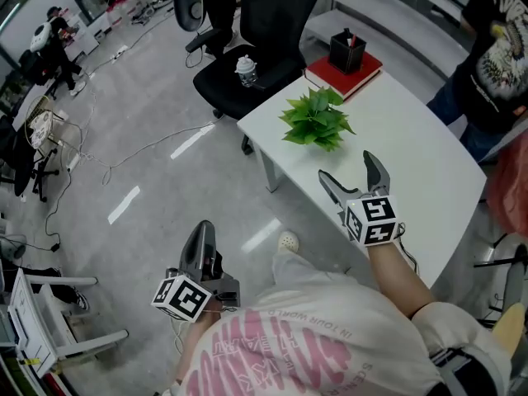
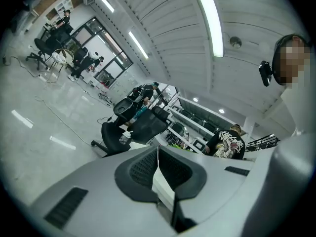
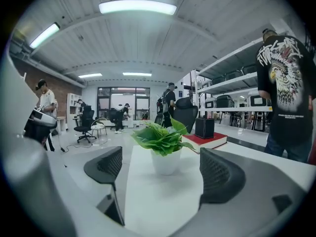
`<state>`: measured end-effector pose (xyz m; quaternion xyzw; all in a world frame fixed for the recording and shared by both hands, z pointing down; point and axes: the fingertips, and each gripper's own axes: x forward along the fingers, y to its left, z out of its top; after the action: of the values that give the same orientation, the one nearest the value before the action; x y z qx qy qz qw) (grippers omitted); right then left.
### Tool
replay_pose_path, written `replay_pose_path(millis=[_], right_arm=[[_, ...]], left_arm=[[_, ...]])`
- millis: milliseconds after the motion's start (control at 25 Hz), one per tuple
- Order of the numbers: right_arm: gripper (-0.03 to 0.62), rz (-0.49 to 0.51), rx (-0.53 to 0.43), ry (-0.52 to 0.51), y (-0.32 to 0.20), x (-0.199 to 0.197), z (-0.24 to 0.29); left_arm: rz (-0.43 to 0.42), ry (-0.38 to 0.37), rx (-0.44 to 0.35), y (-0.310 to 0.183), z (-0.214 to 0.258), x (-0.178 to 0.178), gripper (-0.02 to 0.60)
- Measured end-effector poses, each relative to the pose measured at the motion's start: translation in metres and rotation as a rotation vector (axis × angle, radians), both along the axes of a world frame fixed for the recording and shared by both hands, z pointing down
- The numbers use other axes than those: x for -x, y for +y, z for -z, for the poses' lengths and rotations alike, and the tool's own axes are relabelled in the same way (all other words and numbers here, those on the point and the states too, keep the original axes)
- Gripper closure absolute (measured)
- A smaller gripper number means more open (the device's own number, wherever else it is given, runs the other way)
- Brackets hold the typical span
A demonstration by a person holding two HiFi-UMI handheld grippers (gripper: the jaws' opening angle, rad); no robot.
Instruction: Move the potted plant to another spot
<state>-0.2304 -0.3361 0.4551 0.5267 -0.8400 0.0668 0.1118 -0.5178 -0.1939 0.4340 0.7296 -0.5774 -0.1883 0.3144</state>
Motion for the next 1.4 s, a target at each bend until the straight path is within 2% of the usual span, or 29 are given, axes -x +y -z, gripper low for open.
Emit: replay_pose_path(millis=[240,360,560,720,1040,1200,1400], right_arm=[[0.145,0.001,-0.012,-0.025,0.029,-0.012,0.023],[0.227,-0.018,-0.020,-0.061,0.041,-0.022,0.033],[0.304,-0.036,-0.053,-0.105,0.062,-0.038,0.052],[0.383,-0.014,-0.063,-0.160,0.080,-0.048,0.070],[0.483,0.009,-0.097,-0.213,0.107,-0.073,0.091],[0.550,0.051,-0.116,-0.216,0.131,-0.083,0.111],[0.579,0.108,-0.137,-0.233,0.157,-0.097,0.131]], left_arm=[[-0.008,0.031,-0.040,0.020,0.014,-0.014,0.557],[-0.021,0.034,-0.048,0.030,0.017,-0.026,0.555],[-0.028,0.041,-0.051,0.042,0.018,-0.038,0.557],[-0.042,0.040,-0.049,0.048,0.024,-0.049,0.556],[-0.055,0.008,-0.088,0.055,0.048,-0.080,0.555],[-0.057,0.025,-0.115,0.074,0.068,-0.104,0.556],[-0.076,0.064,-0.164,0.103,0.094,-0.143,0.555]])
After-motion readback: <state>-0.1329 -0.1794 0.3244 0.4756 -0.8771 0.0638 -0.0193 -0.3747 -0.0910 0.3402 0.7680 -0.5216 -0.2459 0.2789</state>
